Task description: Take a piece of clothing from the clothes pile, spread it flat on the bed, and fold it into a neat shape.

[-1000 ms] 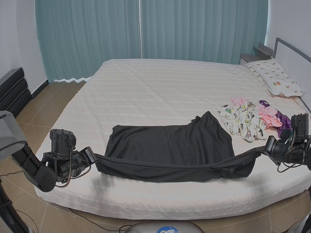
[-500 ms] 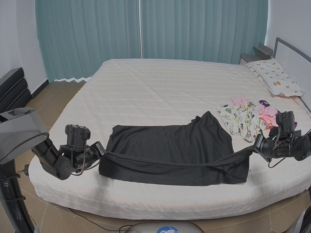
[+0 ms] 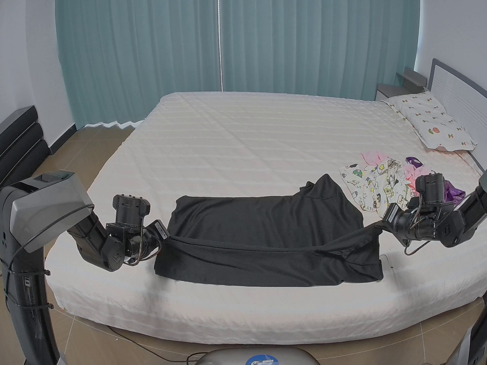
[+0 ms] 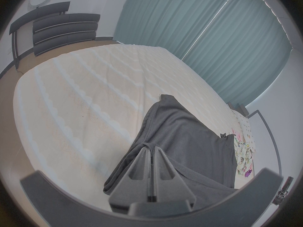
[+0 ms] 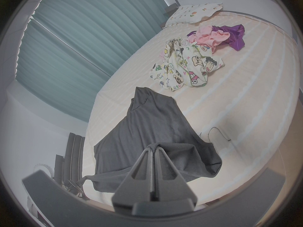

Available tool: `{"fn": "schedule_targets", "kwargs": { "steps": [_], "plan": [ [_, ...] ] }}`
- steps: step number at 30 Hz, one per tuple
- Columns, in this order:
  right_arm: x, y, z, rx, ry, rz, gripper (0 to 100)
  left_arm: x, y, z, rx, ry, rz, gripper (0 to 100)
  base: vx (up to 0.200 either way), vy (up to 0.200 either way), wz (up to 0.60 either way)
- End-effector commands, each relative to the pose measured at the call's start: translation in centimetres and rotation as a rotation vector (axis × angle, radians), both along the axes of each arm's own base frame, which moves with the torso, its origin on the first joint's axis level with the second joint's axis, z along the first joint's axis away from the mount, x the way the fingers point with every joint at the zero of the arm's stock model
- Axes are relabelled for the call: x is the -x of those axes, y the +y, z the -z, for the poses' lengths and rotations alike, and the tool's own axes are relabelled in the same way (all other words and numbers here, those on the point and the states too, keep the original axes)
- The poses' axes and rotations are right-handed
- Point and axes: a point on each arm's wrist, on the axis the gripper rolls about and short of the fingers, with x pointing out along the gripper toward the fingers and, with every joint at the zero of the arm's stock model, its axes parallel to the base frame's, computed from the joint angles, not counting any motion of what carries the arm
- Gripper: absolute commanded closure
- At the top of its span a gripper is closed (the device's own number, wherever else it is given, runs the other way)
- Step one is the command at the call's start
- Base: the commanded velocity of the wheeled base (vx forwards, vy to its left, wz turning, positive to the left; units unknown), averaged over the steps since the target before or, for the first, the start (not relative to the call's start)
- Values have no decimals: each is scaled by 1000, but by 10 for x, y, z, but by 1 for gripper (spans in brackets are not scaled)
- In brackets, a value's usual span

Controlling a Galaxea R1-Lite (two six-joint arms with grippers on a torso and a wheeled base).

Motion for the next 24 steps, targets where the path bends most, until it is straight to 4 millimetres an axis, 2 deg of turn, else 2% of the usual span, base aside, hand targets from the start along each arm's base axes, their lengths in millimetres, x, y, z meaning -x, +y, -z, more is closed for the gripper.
{"fn": "schedule_targets", "kwargs": {
  "steps": [1,9,10,14,20,24],
  "plan": [
    [-10,0,16,-2,37,3,100,-8,1,13,-1,17,-6,100,0,0,0],
    [-27,4,45,-49,3,47,100,-24,-2,25,39,20,-25,100,0,0,0],
    [-28,4,50,-49,3,52,0,-25,-3,28,36,26,-24,0,0,0,0],
    [-34,4,62,-83,-3,80,0,-33,-4,32,40,22,-26,0,0,0,0],
    [-33,0,54,-123,-29,131,0,-31,-3,29,71,23,-50,0,0,0,0],
    [-30,-1,44,-131,-40,190,0,-17,2,11,112,23,-65,0,0,0,0]
  ]
}}
